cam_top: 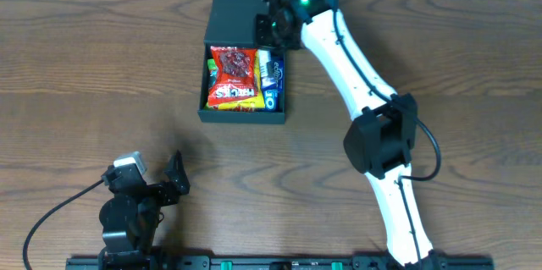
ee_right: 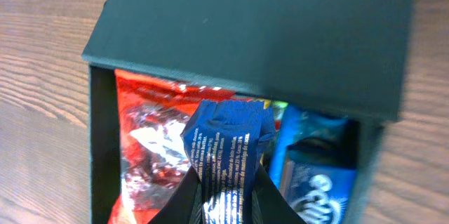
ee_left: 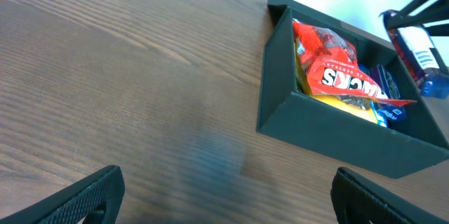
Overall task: Pack container
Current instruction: 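Grasp the dark candy bar with right gripper, place in box, then move both grippers to the box lid's back edge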
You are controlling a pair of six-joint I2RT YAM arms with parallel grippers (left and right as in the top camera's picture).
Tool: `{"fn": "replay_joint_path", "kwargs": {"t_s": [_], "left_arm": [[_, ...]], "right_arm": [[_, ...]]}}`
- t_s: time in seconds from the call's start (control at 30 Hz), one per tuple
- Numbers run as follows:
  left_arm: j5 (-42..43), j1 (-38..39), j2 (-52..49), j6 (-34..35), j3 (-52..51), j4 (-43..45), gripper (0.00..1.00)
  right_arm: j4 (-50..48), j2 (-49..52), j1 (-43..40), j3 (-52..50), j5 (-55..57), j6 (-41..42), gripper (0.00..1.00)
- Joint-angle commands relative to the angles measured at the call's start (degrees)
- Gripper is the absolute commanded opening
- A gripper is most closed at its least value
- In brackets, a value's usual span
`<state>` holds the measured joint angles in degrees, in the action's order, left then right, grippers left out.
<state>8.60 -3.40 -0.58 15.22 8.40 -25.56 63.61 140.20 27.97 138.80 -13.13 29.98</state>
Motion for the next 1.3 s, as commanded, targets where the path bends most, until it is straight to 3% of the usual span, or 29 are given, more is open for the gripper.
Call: {"fn": "replay_joint_path", "kwargs": {"t_s": [0.0,0.03,0.07,0.1,0.17,0.63,0.8,0.9,1.07,1.27], "left_arm": [[-0.07,-0.33,0.33,0.22,-1.03,-0.28,0.95],[-0.07,-0.33,0.33,0.22,-1.03,-0.28,0.95],[-0.07,-0.33,0.33,0.22,-1.03,-0.28,0.95],[-0.07,-0.33,0.33,0.22,-1.03,-0.28,0.95],[-0.07,-0.33,0.33,0.22,-1.01,-0.28,0.95],[-4.57,-0.33,0.33,-2.36,-1.03,-0.28,0.95],[-2.62,-0.33,0.33,-1.22,-1.05,5.07,0.95],[-2.54,-0.33,0.33,-0.37,-1.84,14.08,0.95],[-2.54,-0.33,-2.84,1.11,-2.86,33.75,0.95],[1.79,-0.33,-22.40,1.11,1.55,50.36,0.95]], "right_arm": [[0.07,-1.22,0.79,0.59,1.77,3.72,0.05],[0.09,-1.22,1.05,0.59,1.75,3.87,0.09],[0.13,-1.22,1.27,0.59,1.75,3.87,0.21],[0.26,-1.22,1.38,0.57,1.77,3.87,0.52],[0.35,-1.22,1.36,0.59,1.75,3.87,0.72],[-3.23,-3.37,-9.84,0.87,4.15,-10.03,0.74],[-5.95,-3.37,-14.03,0.87,5.03,-17.05,0.79],[-9.31,-3.32,-16.09,0.85,4.94,-21.35,0.79],[-15.21,-3.04,-21.57,0.85,-0.20,-21.55,0.80],[-18.86,-3.04,-25.11,0.85,-6.84,-22.56,0.81]]}}
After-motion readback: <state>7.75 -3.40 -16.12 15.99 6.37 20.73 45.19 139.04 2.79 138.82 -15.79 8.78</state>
